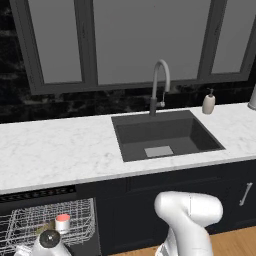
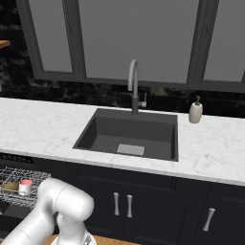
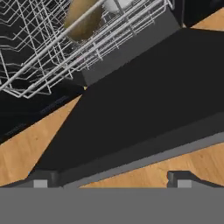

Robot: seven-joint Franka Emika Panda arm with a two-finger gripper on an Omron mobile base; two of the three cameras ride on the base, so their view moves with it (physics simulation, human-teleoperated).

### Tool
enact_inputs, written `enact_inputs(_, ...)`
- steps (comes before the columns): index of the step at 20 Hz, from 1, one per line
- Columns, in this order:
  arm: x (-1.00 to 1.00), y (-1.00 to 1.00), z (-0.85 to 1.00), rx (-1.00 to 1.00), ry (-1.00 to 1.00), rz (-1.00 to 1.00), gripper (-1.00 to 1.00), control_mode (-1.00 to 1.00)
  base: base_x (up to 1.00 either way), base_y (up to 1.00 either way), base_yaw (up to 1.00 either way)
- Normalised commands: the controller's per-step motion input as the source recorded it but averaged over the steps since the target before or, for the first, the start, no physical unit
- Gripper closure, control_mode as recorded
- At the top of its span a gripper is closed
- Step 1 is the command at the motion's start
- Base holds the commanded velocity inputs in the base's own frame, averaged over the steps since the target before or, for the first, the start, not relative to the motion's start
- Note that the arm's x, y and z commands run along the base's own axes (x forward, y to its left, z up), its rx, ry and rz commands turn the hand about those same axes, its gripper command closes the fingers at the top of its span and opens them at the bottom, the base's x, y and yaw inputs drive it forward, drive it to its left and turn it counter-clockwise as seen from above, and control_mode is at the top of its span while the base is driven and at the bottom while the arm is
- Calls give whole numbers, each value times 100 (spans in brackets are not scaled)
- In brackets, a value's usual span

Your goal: Pick up the cup and bowl from the counter, place them in the dishwasher, and close the dishwasher door.

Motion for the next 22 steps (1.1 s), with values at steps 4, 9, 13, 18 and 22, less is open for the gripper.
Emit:
enact_inputs(4, -100, -18, 5, 0, 5, 57, -100, -100, 0, 0, 0)
enact_inputs(9, -100, -3, 0, -7, 1, 45, -100, -100, 0, 0, 0)
enact_inputs(13, -100, 0, 0, -14, 0, 29, -100, -100, 0, 0, 0)
enact_inputs(18, -90, -3, 0, -19, 0, 12, -100, -100, 0, 0, 0)
enact_inputs(22, -57, -67, -36, -11, -7, 8, -100, -100, 0, 0, 0)
